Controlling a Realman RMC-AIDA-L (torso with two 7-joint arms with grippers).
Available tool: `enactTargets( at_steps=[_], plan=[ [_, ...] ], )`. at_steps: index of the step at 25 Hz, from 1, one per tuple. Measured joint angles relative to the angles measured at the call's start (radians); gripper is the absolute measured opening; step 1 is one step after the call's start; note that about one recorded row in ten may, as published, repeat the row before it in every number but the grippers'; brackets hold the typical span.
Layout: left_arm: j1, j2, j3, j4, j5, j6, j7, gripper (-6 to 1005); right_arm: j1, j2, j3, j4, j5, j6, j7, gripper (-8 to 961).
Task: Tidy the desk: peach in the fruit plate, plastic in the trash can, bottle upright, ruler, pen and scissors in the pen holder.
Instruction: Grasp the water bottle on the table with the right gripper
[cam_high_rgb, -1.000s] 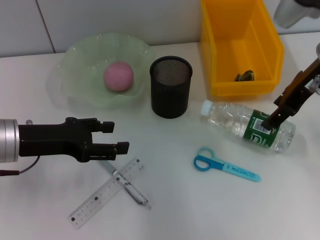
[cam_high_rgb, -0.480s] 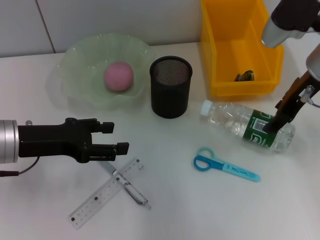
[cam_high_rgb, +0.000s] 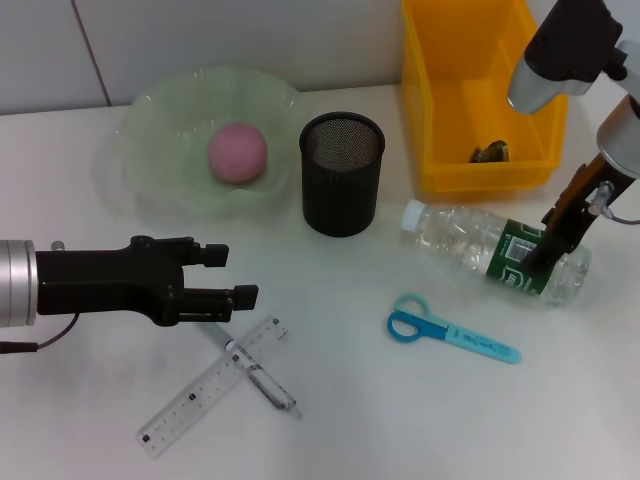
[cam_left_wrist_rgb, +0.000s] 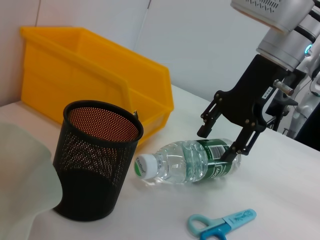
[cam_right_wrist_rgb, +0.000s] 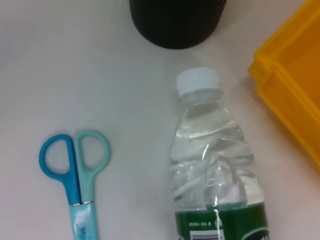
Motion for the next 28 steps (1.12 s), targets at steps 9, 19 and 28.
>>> enactTargets(
  at_steps=[9,19,28],
  plan=[
    [-0.004,0.0,0.0,0.0,0.0,0.0,-0.004,758,0.016,0.008,0.0,0.045,-0.004,0.02,-0.02,768],
    [-0.008,0.0,0.0,0.0,0.0,0.0,-0.006,755,0.021,0.012,-0.02,0.079,-0.006,0.048,-0.025,769],
    [-0.007,-0.001,0.0,0.0,0.0,0.0,-0.007,752,0.022,0.022,-0.026,0.131,-0.006,0.091,-0.025,773]
  ],
)
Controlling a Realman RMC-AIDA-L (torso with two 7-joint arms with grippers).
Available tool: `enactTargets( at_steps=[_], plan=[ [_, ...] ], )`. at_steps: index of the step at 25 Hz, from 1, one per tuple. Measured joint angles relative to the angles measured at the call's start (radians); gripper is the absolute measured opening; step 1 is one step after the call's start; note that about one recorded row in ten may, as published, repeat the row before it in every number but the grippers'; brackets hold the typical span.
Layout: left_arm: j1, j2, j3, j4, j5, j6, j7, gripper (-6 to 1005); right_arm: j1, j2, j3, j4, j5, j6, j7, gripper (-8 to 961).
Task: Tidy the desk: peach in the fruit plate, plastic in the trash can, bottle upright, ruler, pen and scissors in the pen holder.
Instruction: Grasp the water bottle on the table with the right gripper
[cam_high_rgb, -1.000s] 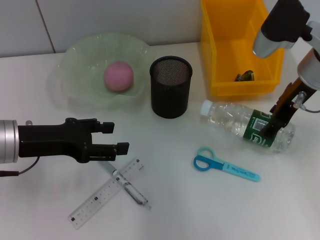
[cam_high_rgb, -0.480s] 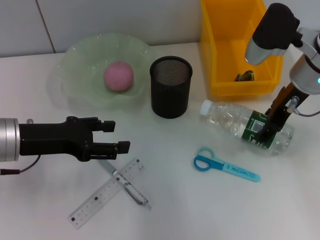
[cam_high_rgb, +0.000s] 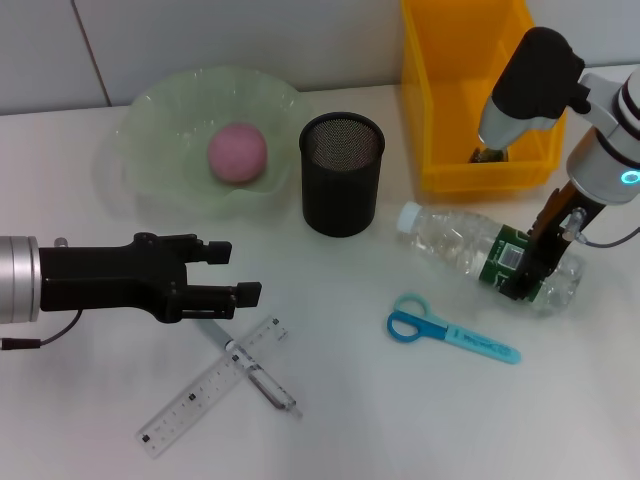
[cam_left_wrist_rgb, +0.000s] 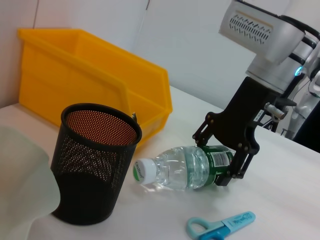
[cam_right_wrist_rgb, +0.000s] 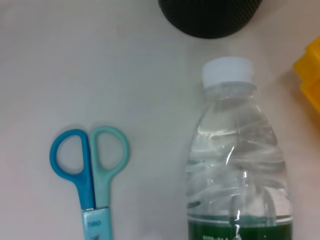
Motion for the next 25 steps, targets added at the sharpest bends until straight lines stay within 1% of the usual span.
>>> enactTargets(
  at_steps=[8,15,25],
  plan=[
    [0.004,0.0,0.0,0.0,0.0,0.0,0.001,750,-0.002,0.003,-0.002,0.025,0.0,0.016,0.0,773],
    [0.007,0.0,0.0,0.0,0.0,0.004,0.001,747,-0.006,0.012,-0.003,0.028,0.0,0.018,0.0,773],
    [0.007,0.0,0.0,0.0,0.0,0.007,0.002,744,-0.008,0.012,-0.01,0.027,0.0,0.018,0.003,773]
  ],
)
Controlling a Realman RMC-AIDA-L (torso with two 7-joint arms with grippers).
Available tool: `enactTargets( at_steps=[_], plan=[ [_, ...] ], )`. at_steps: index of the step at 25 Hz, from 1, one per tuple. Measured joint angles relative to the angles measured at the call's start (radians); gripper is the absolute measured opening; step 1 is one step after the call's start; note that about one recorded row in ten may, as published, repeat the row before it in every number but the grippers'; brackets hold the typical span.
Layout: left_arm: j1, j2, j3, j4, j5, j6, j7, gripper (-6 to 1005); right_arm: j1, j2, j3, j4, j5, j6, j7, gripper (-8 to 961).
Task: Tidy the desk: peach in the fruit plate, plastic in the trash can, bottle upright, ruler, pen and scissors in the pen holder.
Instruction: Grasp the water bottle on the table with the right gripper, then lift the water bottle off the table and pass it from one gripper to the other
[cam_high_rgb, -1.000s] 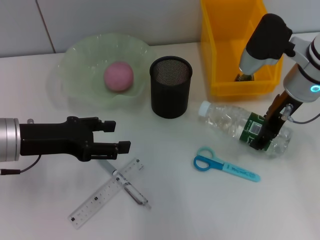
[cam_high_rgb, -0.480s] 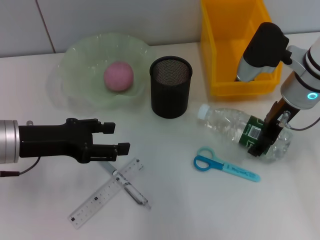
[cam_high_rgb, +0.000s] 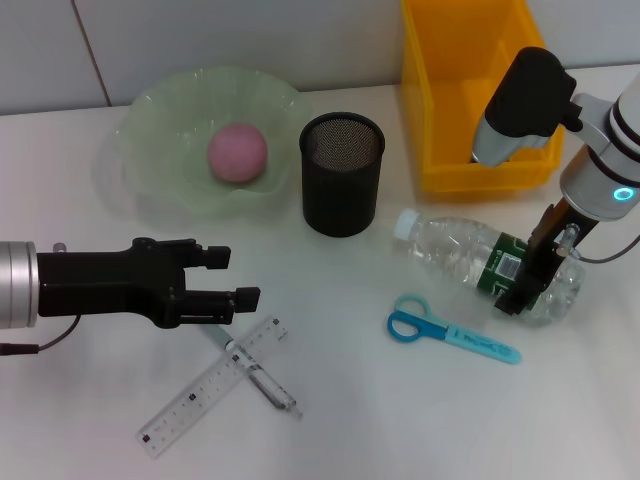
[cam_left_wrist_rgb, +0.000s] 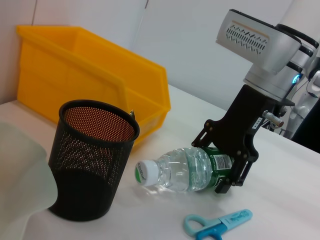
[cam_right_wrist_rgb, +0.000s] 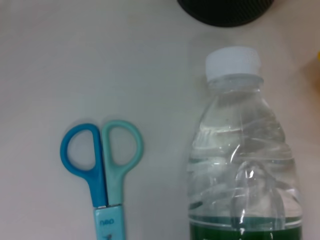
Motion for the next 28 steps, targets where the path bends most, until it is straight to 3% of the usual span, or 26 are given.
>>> enactTargets(
  at_steps=[28],
  plan=[
    [0.001,-0.001,0.0,0.0,0.0,0.0,0.001,735,0.003,0.002,-0.028,0.021,-0.003,0.016,0.006,772]
  ],
)
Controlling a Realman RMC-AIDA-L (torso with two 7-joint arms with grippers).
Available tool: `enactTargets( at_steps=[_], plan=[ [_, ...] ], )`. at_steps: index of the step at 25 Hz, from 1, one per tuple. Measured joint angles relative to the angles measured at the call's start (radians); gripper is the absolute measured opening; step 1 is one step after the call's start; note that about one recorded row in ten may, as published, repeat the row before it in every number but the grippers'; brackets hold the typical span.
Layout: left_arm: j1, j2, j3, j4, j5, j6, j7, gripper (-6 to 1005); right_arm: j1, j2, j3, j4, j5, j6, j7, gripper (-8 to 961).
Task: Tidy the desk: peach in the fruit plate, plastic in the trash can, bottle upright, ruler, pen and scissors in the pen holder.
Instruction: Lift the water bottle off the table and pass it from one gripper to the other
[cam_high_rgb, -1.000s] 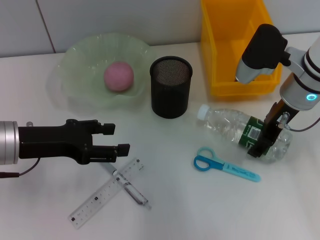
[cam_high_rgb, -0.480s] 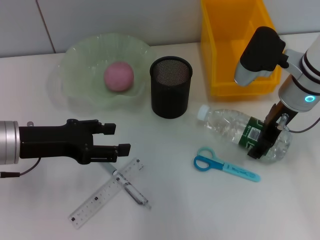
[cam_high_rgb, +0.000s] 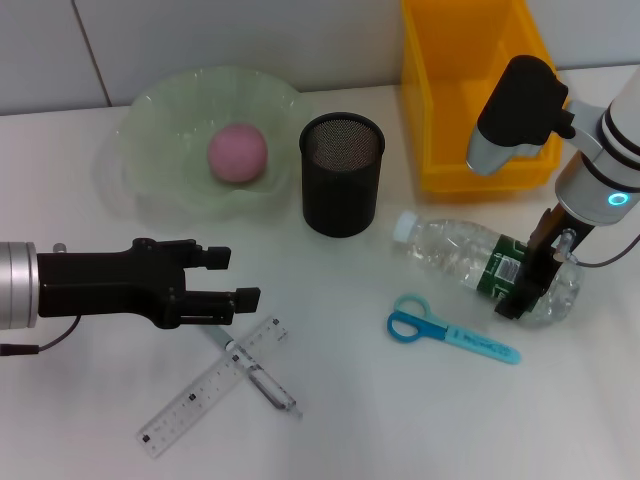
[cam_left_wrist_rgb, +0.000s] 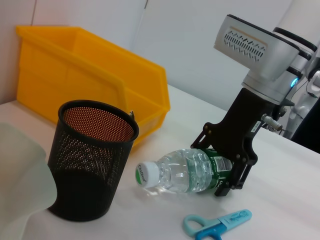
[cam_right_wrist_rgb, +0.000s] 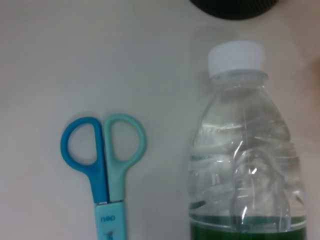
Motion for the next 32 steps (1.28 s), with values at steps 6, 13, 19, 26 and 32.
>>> enactTargets(
  at_steps=[6,13,19,26,32],
  plan=[
    [0.001,0.001,0.0,0.0,0.0,0.0,0.002,734,-0.002,0.001,0.001,-0.007,0.005,-0.004,0.001,772],
    [0.001,0.003,0.0,0.0,0.0,0.0,0.002,731,-0.03,0.004,0.005,-0.091,0.06,-0.05,-0.003,772],
    [0.001,0.005,0.0,0.0,0.0,0.0,0.003,729,-0.108,0.003,0.001,-0.247,0.164,-0.111,-0.017,772],
    [0.001,0.008,-0.003,-0.001,-0.002,-0.002,0.003,727,-0.171,0.002,0.011,-0.312,0.245,-0.117,-0.051,772],
    [-0.001,0.006,-0.032,-0.002,-0.001,-0.002,0.005,725,-0.26,0.002,0.04,-0.39,0.403,-0.109,-0.144,772]
  ],
)
